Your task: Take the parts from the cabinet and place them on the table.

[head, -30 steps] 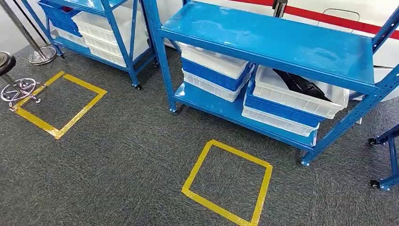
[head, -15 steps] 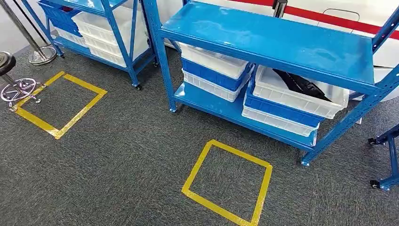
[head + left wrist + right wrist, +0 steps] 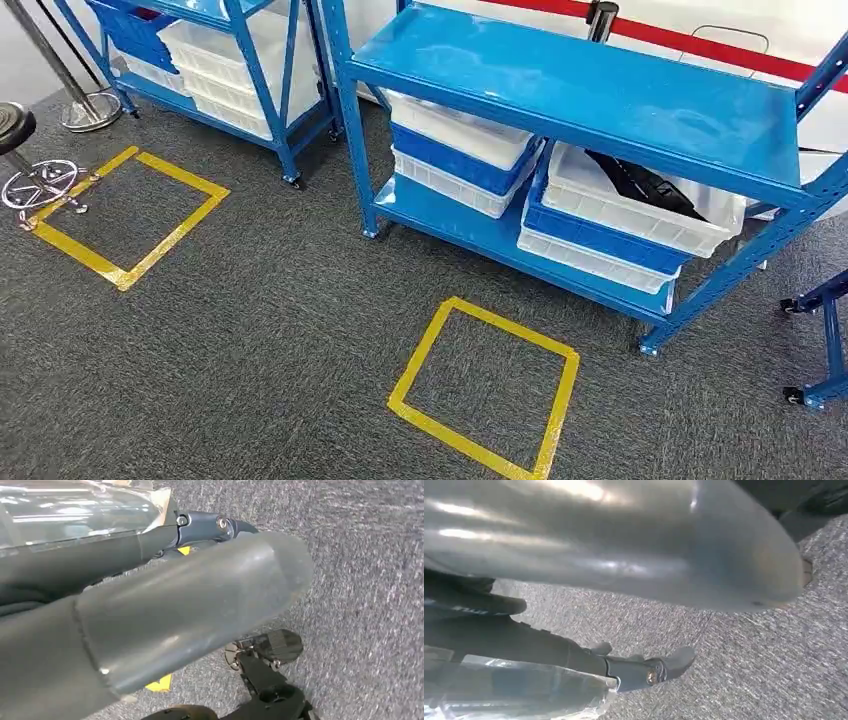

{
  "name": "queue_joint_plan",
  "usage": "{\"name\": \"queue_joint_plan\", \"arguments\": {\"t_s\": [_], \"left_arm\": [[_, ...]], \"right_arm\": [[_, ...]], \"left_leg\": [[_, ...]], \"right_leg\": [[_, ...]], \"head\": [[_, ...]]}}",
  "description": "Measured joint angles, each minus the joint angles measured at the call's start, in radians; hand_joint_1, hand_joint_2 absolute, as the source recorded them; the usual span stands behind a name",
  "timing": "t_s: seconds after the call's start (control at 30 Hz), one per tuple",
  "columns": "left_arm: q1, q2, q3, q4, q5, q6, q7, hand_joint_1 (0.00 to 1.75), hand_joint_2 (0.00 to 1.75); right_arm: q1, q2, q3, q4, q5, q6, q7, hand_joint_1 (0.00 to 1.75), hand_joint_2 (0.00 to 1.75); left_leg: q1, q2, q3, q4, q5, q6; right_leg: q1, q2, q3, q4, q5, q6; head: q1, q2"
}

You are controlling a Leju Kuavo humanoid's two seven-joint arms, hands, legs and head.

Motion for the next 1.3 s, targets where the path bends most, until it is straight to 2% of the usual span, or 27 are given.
{"name": "queue_joint_plan", "arguments": {"t_s": [0.03, 0.07, 0.13, 0.17, 0.2, 0.23, 0.3, 0.33, 0.4, 0.47, 0.5, 0.67, 0.7, 0.73, 0.77, 0.8, 0.83, 0.9, 0.97, 1.0, 1.03, 1.07, 1.13, 1.17, 1.2, 1.27, 1.3], "left_arm": [[0.000, -0.002, 0.000, 0.000, -0.002, -0.001, 0.000, 0.00, 0.00], [0.000, -0.003, -0.001, 0.000, -0.005, -0.001, 0.002, 0.00, 0.00], [-0.002, -0.006, -0.002, 0.000, -0.010, -0.003, 0.010, 0.00, 0.00], [-0.003, -0.002, -0.002, -0.002, -0.010, -0.003, 0.012, 0.00, 0.00], [-0.006, -0.002, -0.002, -0.002, -0.011, -0.003, 0.013, 0.00, 0.00], [-0.010, -0.004, -0.003, -0.002, -0.011, -0.003, 0.014, 0.00, 0.00], [-0.013, -0.006, -0.009, -0.002, -0.011, -0.003, 0.014, 0.00, 0.00], [-0.014, -0.007, -0.011, -0.002, -0.011, -0.003, 0.014, 0.00, 0.00], [-0.015, -0.007, -0.015, -0.002, -0.011, -0.002, 0.014, 0.00, 0.00], [-0.012, -0.007, -0.015, -0.002, -0.011, -0.001, 0.014, 0.00, 0.00], [-0.012, -0.007, -0.015, -0.002, -0.010, 0.000, 0.014, 0.00, 0.00], [-0.011, -0.007, -0.015, -0.002, -0.010, 0.000, 0.014, 0.00, 0.00], [-0.010, -0.007, -0.015, -0.002, -0.010, 0.000, 0.014, 0.00, 0.00], [-0.010, -0.007, -0.015, -0.002, -0.010, 0.000, 0.014, 0.00, 0.00], [-0.010, -0.006, -0.015, -0.002, -0.010, 0.001, 0.014, 0.00, 0.00], [-0.012, -0.003, -0.015, -0.003, -0.010, 0.005, 0.013, 0.00, 0.00], [-0.011, -0.005, -0.015, -0.003, -0.010, 0.006, 0.013, 0.00, 0.00], [-0.011, -0.006, -0.016, -0.003, -0.010, 0.006, 0.013, 0.00, 0.00], [-0.011, -0.006, -0.016, -0.003, -0.010, 0.006, 0.013, 0.00, 0.00], [-0.011, -0.006, -0.016, -0.003, -0.010, 0.006, 0.013, 0.00, 0.00], [-0.010, -0.006, -0.016, -0.002, -0.010, 0.006, 0.013, 0.00, 0.00], [-0.009, -0.007, -0.016, -0.002, -0.010, 0.006, 0.014, 0.00, 0.00], [-0.006, -0.008, -0.017, -0.002, -0.010, 0.006, 0.014, 0.00, 0.00], [-0.005, -0.008, -0.017, -0.002, -0.010, 0.006, 0.014, 0.00, 0.00], [-0.006, -0.007, -0.017, -0.002, -0.010, 0.006, 0.014, 0.00, 0.00], [-0.006, -0.007, -0.018, -0.003, -0.010, 0.006, 0.014, 0.00, 0.00], [-0.005, -0.007, -0.018, -0.003, -0.010, 0.005, 0.014, 0.00, 0.00]], "right_arm": [[0.001, -0.003, 0.000, 0.000, -0.002, 0.000, 0.001, 0.00, 0.00], [0.001, -0.005, 0.000, 0.000, -0.003, 0.000, 0.002, 0.00, 0.00], [0.000, -0.006, 0.000, 0.000, -0.004, -0.003, 0.002, 0.00, 0.00], [-0.001, 0.002, 0.000, 0.000, -0.005, -0.003, 0.002, 0.00, 0.00], [-0.001, -0.002, 0.000, 0.000, -0.005, -0.004, 0.001, 0.00, 0.00], [0.000, -0.001, -0.001, 0.000, -0.004, -0.005, 0.000, 0.00, 0.00], [-0.001, -0.002, -0.001, 0.000, -0.004, -0.005, 0.000, 0.00, 0.00], [0.000, -0.002, -0.001, 0.000, -0.004, -0.005, 0.000, 0.00, 0.00], [-0.001, -0.001, -0.001, 0.000, -0.002, -0.005, 0.000, 0.00, 0.00], [-0.002, -0.001, -0.001, 0.000, 0.001, -0.005, 0.000, 0.00, 0.00], [-0.001, -0.001, -0.001, 0.000, 0.002, -0.005, 0.000, 0.00, 0.00], [-0.001, -0.001, -0.001, 0.000, 0.002, -0.005, 0.000, 0.00, 0.00], [-0.001, -0.001, -0.001, 0.000, 0.004, -0.005, 0.000, 0.00, 0.00], [-0.001, -0.001, -0.001, 0.000, 0.005, -0.005, 0.000, 0.00, 0.00], [-0.003, 0.002, -0.001, 0.000, 0.008, -0.005, 0.000, 0.00, 0.00], [-0.005, 0.007, -0.002, 0.000, 0.010, -0.005, 0.000, 0.00, 0.00], [-0.002, 0.007, -0.002, 0.000, 0.013, -0.005, 0.000, 0.00, 0.00], [-0.007, 0.005, -0.002, -0.001, 0.013, -0.005, 0.000, 0.00, 0.00], [-0.009, 0.003, -0.002, -0.001, 0.013, -0.005, 0.000, 0.00, 0.00], [-0.008, 0.003, -0.002, -0.001, 0.014, -0.005, 0.000, 0.00, 0.00], [-0.005, 0.002, -0.002, -0.001, 0.015, -0.005, 0.000, 0.00, 0.00], [-0.002, 0.001, -0.002, -0.001, 0.015, -0.005, 0.000, 0.00, 0.00], [0.000, -0.002, -0.002, -0.001, 0.016, -0.005, 0.000, 0.00, 0.00], [0.001, -0.001, -0.002, 0.000, 0.016, -0.005, 0.000, 0.00, 0.00], [-0.001, 0.000, -0.002, 0.000, 0.016, -0.004, 0.000, 0.00, 0.00], [-0.003, 0.000, -0.002, 0.000, 0.018, -0.004, 0.001, 0.00, 0.00], [0.001, 0.000, -0.002, 0.000, 0.018, -0.004, 0.001, 0.00, 0.00]], "left_leg": [[0.003, -0.001, 0.002, 0.001, -0.002, -0.005], [0.008, -0.002, 0.004, 0.005, -0.006, -0.013], [0.018, -0.002, 0.002, 0.028, -0.022, -0.038], [0.009, -0.003, -0.004, 0.042, -0.035, -0.054], [0.011, -0.001, -0.005, 0.052, -0.047, -0.062], [0.010, -0.002, -0.003, 0.050, -0.048, -0.064], [0.021, 0.001, 0.000, 0.046, -0.049, -0.069], [0.027, -0.011, 0.001, 0.057, -0.057, -0.072], [0.020, -0.037, -0.053, 0.165, -0.120, -0.063], [0.012, -0.046, -0.156, 0.348, -0.189, -0.055], [0.010, -0.046, -0.183, 0.388, -0.194, -0.050], [0.009, -0.046, -0.189, 0.394, -0.192, -0.048], [0.004, -0.046, -0.196, 0.385, -0.168, -0.038], [-0.002, -0.046, -0.183, 0.341, -0.129, -0.027], [-0.026, -0.063, -0.098, 0.125, -0.008, 0.020], [-0.042, -0.056, -0.085, 0.089, -0.022, 0.028], [-0.037, -0.056, -0.056, 0.068, -0.020, 0.032], [-0.037, -0.053, -0.045, 0.063, -0.017, 0.030], [-0.038, -0.047, -0.043, 0.063, -0.020, 0.033], [-0.037, -0.046, -0.041, 0.064, -0.024, 0.033], [-0.036, -0.046, -0.037, 0.064, -0.028, 0.029], [-0.032, -0.047, -0.032, 0.064, -0.032, 0.025], [-0.025, -0.046, -0.015, 0.067, -0.046, 0.011], [-0.027, -0.045, -0.014, 0.067, -0.052, 0.003], [-0.029, -0.044, -0.011, 0.074, -0.058, -0.005], [-0.030, -0.039, -0.005, 0.077, -0.064, -0.020], [-0.027, -0.040, -0.003, 0.081, -0.065, -0.022]], "right_leg": [[-0.006, 0.000, 0.008, -0.025, 0.018, 0.014], [-0.014, -0.001, 0.041, -0.094, 0.053, 0.032], [-0.030, -0.014, 0.130, -0.278, 0.123, 0.064], [-0.020, -0.016, 0.128, -0.276, 0.110, 0.056], [-0.017, -0.004, 0.134, -0.279, 0.106, 0.029], [-0.015, -0.005, 0.129, -0.275, 0.102, 0.015], [-0.014, 0.004, 0.130, -0.268, 0.099, -0.003], [-0.016, 0.007, 0.132, -0.270, 0.099, -0.013], [-0.010, 0.010, 0.135, -0.270, 0.096, -0.022], [0.004, 0.015, 0.138, -0.270, 0.090, -0.032], [0.009, 0.018, 0.140, -0.270, 0.088, -0.035], [0.010, 0.018, 0.141, -0.270, 0.087, -0.036], [0.015, 0.022, 0.147, -0.270, 0.084, -0.039], [0.020, 0.025, 0.153, -0.270, 0.081, -0.043], [0.026, 0.035, 0.166, -0.271, 0.071, -0.046], [0.034, 0.038, 0.177, -0.259, 0.076, -0.022], [0.034, 0.036, 0.172, -0.254, 0.064, -0.010], [0.029, 0.022, 0.151, -0.187, 0.030, -0.014], [0.020, 0.021, 0.064, -0.039, -0.026, -0.020], [0.020, 0.020, 0.032, 0.006, -0.035, -0.013], [0.016, 0.019, 0.021, 0.006, -0.026, -0.007], [0.011, 0.017, 0.031, -0.035, 0.000, 0.005], [-0.001, 0.010, 0.095, -0.209, 0.093, 0.039], [-0.006, 0.001, 0.110, -0.263, 0.114, 0.045], [0.005, -0.001, 0.104, -0.267, 0.074, 0.021], [0.006, 0.000, 0.111, -0.268, 0.094, -0.011], [0.006, 0.001, 0.114, -0.268, 0.092, -0.020]], "head": [[-0.001, 0.000], [0.000, 0.000], [0.001, 0.000], [0.005, 0.000], [0.006, 0.000], [0.005, 0.000], [0.004, 0.000], [0.000, 0.000], [-0.005, 0.000], [-0.007, 0.000], [-0.007, 0.000], [-0.007, 0.000], [-0.006, 0.000], [-0.007, 0.000], [-0.006, 0.000], [-0.003, 0.000], [-0.006, 0.000], [-0.003, 0.000], [-0.002, 0.000], [0.000, 0.000], [-0.001, 0.000], [0.000, 0.000], [0.000, 0.000], [0.003, 0.000], [0.006, 0.000], [0.000, 0.000], [0.000, 0.000]]}}
